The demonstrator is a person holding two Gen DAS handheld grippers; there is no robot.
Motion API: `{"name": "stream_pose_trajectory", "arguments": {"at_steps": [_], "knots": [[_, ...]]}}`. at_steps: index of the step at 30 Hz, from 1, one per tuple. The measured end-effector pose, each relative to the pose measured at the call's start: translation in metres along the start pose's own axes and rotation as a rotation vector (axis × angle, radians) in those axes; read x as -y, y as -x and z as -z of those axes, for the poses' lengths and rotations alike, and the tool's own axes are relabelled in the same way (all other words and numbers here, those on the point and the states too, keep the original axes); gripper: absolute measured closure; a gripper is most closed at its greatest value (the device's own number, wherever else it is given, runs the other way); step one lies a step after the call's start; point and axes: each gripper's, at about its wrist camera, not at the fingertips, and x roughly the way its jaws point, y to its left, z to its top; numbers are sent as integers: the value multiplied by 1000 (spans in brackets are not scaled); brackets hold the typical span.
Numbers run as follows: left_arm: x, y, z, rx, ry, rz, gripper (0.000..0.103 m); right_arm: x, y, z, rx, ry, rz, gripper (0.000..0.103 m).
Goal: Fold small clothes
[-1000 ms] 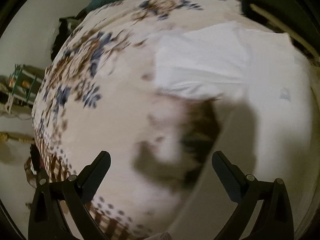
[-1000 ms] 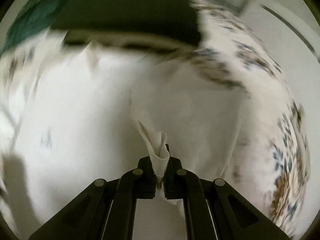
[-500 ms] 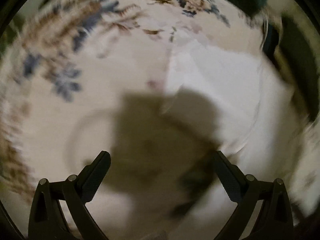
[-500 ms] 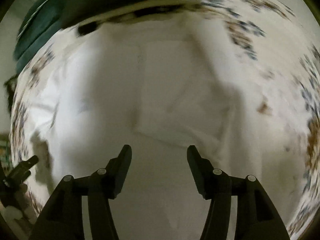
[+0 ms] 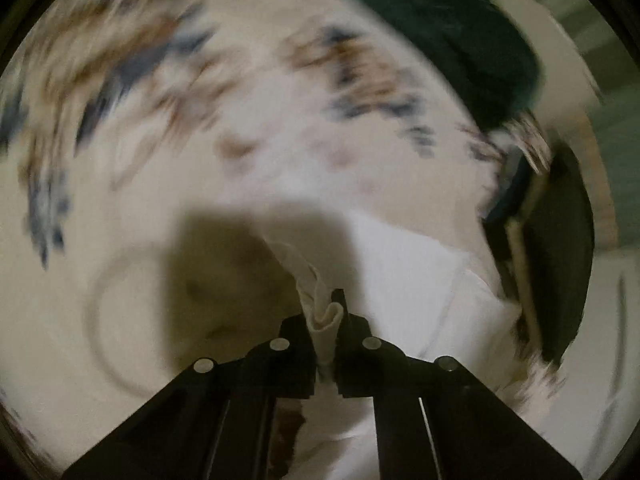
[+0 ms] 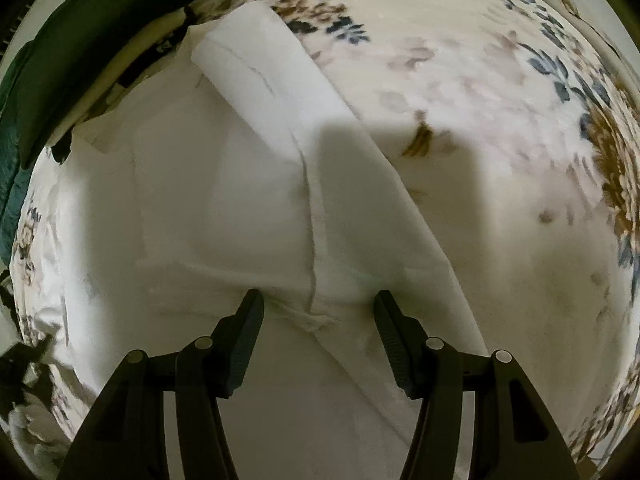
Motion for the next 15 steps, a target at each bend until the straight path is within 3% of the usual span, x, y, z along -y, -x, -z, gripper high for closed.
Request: {"name": "stream_pose_trajectory", "arguments": {"at_steps": [2,5,10,13,15], "knots": [[40,12,11,53,-189,-4,99,7,0,2,1,-5,-1,43],[90,19,44,63,-421,15,99,21,5,7,4,-25,-5,43],[155,-7,127,-100,-727,58,94,54,14,6,-2,-45,-4,43],[153,-8,149,-150,-753,46,88,65,22,5,-14,-50,-16,43],[142,0,146,-161,-712,68,72,73,32,-4,-18,-44,-27,43]]}}
